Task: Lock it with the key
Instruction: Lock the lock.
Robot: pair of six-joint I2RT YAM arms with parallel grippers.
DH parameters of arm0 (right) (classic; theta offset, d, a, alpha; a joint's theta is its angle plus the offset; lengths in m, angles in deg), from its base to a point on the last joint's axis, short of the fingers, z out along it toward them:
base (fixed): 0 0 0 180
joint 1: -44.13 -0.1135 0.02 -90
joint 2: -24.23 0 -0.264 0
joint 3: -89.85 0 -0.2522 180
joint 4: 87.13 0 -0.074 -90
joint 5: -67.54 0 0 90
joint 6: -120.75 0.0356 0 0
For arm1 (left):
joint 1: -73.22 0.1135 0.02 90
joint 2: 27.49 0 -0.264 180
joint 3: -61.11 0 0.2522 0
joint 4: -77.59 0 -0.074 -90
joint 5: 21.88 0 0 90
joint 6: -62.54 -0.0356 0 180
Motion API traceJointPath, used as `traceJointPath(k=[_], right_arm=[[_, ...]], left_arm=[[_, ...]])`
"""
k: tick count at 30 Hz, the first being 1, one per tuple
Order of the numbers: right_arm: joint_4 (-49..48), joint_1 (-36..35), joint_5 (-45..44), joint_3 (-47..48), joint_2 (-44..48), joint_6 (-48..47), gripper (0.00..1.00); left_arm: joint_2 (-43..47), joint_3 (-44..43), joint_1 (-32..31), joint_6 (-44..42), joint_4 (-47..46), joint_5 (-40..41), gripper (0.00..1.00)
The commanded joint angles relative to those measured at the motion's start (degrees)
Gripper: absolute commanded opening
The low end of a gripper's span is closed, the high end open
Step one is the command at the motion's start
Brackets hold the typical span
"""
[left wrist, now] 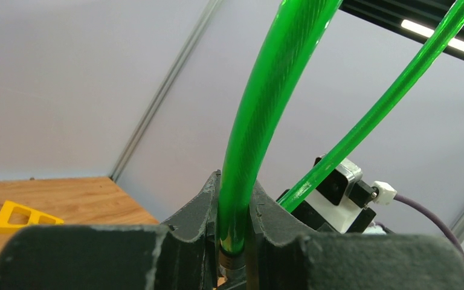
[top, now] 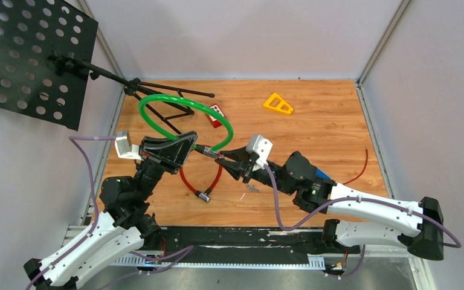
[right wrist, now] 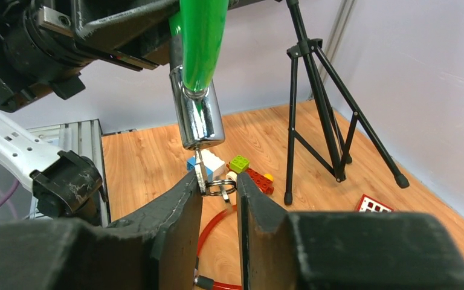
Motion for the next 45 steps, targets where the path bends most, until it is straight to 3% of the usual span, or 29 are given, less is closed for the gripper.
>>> traceJointPath(k=[1, 4, 11, 22, 30, 39, 45], right_arm=[[0.42, 0.09, -2.26, 2.5, -0.65, -1.17, 0.24], [-0.42, 0.08, -1.89, 1.95, -0.49, -1.1, 0.17], [-0.94, 0.12, -0.28, 1.88, 0.24, -1.17, 0.3], [-2.09, 0.07, 3.54, 0.74, 3.47, -1.23, 0.31], [-1.74, 0.12, 3.62, 0.61, 2.8, -1.44, 0.25], [-1.64, 0.07, 4.15, 1.0, 1.51, -1.87, 0.28], [-1.93, 0.07, 3.84, 0.82, 1.88, -1.82, 0.12]], left_arm=[[0.31, -2.04, -0.27, 1.61, -4.56, -0.46, 0.0], [0.48, -1.87, -0.3, 1.51, -4.46, -0.52, 0.0], [0.72, -1.33, -0.27, 1.62, -4.5, -0.29, 0.0], [0.8, -0.8, -0.27, 1.6, -4.44, -0.15, 0.0], [0.35, -0.68, -0.32, 2.13, -5.07, -0.65, 0.0], [0.52, -0.8, -0.27, 2.12, -4.98, -0.64, 0.0], [0.53, -0.71, -0.27, 2.04, -4.94, -0.55, 0.0]])
